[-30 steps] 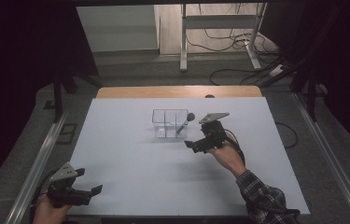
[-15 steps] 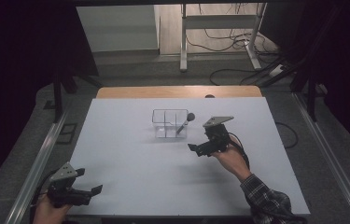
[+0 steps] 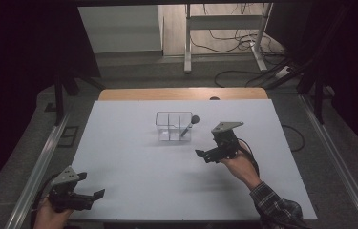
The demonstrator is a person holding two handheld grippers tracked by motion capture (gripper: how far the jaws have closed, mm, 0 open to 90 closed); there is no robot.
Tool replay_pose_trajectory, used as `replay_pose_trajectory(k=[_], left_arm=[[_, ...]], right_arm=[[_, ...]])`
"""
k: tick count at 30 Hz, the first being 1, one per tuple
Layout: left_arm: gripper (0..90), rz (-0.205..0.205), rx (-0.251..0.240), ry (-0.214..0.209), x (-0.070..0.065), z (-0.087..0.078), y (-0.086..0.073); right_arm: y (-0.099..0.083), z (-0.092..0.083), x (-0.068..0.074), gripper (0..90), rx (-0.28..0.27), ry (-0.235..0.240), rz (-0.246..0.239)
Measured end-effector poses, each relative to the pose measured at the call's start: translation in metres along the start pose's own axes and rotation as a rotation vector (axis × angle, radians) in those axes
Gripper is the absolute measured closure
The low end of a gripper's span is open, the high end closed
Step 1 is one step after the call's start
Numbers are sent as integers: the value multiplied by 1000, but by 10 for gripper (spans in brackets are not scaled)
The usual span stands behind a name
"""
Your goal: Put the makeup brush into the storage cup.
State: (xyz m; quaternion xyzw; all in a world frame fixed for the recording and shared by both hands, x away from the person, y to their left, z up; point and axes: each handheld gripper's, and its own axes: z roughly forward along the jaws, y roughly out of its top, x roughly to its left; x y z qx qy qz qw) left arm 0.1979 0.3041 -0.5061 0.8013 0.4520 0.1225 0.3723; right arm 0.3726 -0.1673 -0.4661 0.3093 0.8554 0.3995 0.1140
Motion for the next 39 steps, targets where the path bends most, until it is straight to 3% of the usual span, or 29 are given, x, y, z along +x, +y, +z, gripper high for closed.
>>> replay_pose_trajectory(k=[39], left_arm=[[23,-1,3,2,0,0,0]], right_arm=[[-28,-24,4,0,25,-9,5]])
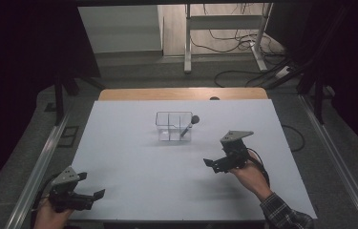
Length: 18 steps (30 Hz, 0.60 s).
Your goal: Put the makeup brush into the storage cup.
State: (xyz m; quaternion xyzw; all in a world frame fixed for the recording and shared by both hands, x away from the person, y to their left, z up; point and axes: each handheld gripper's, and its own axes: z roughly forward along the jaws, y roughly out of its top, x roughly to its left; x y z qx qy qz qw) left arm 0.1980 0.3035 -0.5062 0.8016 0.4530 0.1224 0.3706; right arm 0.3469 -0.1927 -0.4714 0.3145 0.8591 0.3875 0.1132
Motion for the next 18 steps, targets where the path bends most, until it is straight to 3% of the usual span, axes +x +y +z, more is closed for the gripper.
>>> replay_pose_trajectory(k=[18], left_arm=[[23,1,3,1,0,0,0]], right_arm=[[-12,-17,-2,0,-3,-19,8]])
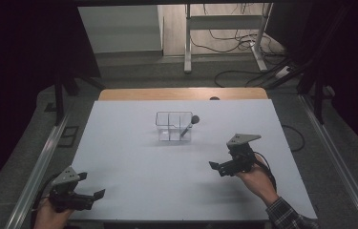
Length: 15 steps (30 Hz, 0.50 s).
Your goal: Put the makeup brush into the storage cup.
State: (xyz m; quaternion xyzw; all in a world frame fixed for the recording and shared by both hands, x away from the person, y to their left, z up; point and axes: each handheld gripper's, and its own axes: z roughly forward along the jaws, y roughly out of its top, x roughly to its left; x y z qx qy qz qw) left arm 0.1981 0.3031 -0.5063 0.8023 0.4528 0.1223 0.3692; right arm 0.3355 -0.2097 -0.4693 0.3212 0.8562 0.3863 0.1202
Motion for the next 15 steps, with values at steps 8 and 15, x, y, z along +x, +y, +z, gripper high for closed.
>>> replay_pose_trajectory(k=[8,15], left_arm=[[23,0,-2,3,0,0,0],[24,1,-8,6,0,-1,0]], right_arm=[[-6,-8,-1,0,4,-13,-1],[-11,-14,-1,0,6,-22,-4]])
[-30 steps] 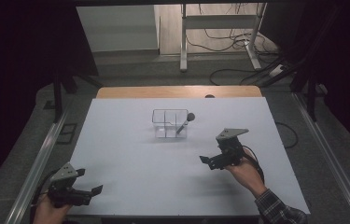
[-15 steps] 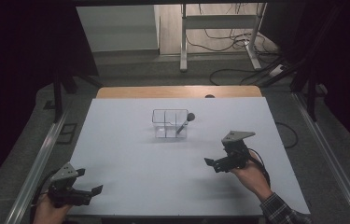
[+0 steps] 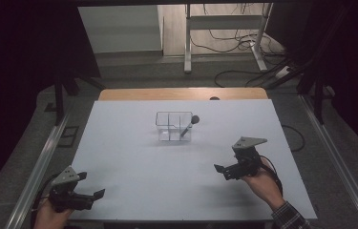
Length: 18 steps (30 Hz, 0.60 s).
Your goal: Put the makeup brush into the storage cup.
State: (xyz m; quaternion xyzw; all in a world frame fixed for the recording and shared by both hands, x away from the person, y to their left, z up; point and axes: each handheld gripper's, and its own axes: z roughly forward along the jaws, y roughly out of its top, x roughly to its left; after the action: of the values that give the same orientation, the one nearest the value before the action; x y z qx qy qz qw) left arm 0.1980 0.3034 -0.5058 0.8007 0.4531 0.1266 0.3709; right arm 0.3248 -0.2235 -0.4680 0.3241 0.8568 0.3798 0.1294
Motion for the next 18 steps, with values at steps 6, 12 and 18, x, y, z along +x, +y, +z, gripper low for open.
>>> replay_pose_trajectory(k=[6,12,18], left_arm=[[23,1,0,1,0,0,0],[24,1,-3,1,0,0,0],[23,1,-5,3,0,-1,0]], right_arm=[[-5,-5,-2,0,3,-12,2],[-12,-11,-4,0,9,-25,6],[-18,-17,-6,0,13,-38,15]])
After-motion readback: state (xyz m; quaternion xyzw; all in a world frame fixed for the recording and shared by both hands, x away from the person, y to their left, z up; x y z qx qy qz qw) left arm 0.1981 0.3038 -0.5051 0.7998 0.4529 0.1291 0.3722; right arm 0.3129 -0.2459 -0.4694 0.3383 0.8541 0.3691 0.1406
